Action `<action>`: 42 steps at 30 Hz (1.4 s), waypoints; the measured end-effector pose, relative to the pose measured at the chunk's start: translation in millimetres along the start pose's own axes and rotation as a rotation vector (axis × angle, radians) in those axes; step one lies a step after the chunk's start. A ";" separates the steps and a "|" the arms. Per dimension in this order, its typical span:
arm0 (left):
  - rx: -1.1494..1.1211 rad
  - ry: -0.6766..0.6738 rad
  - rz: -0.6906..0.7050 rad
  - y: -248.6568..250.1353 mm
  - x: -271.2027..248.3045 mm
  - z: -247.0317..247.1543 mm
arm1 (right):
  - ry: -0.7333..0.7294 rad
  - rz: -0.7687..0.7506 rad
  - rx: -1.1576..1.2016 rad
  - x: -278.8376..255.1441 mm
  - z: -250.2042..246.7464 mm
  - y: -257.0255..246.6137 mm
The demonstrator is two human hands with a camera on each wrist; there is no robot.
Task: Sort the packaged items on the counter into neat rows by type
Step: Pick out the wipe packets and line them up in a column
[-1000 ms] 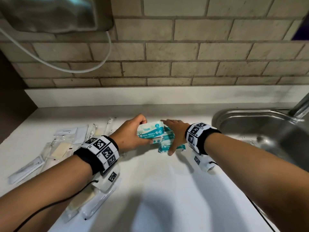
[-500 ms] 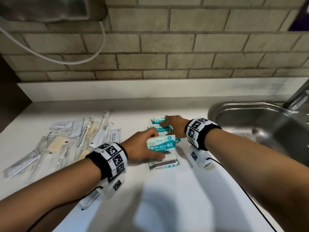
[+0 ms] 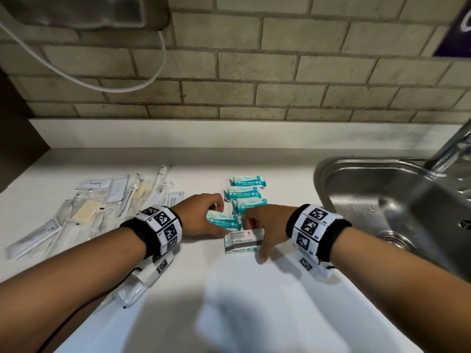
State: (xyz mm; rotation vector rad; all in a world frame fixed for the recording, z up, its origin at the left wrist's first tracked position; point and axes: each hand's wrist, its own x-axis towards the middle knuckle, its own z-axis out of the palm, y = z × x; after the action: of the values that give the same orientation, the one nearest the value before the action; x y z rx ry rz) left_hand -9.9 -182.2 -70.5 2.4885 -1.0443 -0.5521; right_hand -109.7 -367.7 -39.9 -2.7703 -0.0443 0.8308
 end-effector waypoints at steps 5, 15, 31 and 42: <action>-0.010 0.002 0.058 18.8 7.3 9.6 | -0.021 0.040 -0.038 -9.3 3.1 1.9; -0.061 0.008 0.023 29.4 19.3 6.2 | 0.003 0.164 0.308 -10.8 4.2 13.3; 0.241 0.144 0.187 24.7 38.0 7.2 | 0.030 -0.205 -0.108 -18.6 10.2 -25.7; 0.488 -0.272 0.067 29.3 79.3 -0.8 | 0.143 0.123 -0.207 -27.6 32.6 -37.3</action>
State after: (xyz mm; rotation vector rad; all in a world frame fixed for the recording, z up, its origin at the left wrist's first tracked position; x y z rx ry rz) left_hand 24.6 -259.4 -71.9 2.8308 -1.5150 -0.6982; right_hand -149.1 -326.9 -42.3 -3.0466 0.0714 0.6888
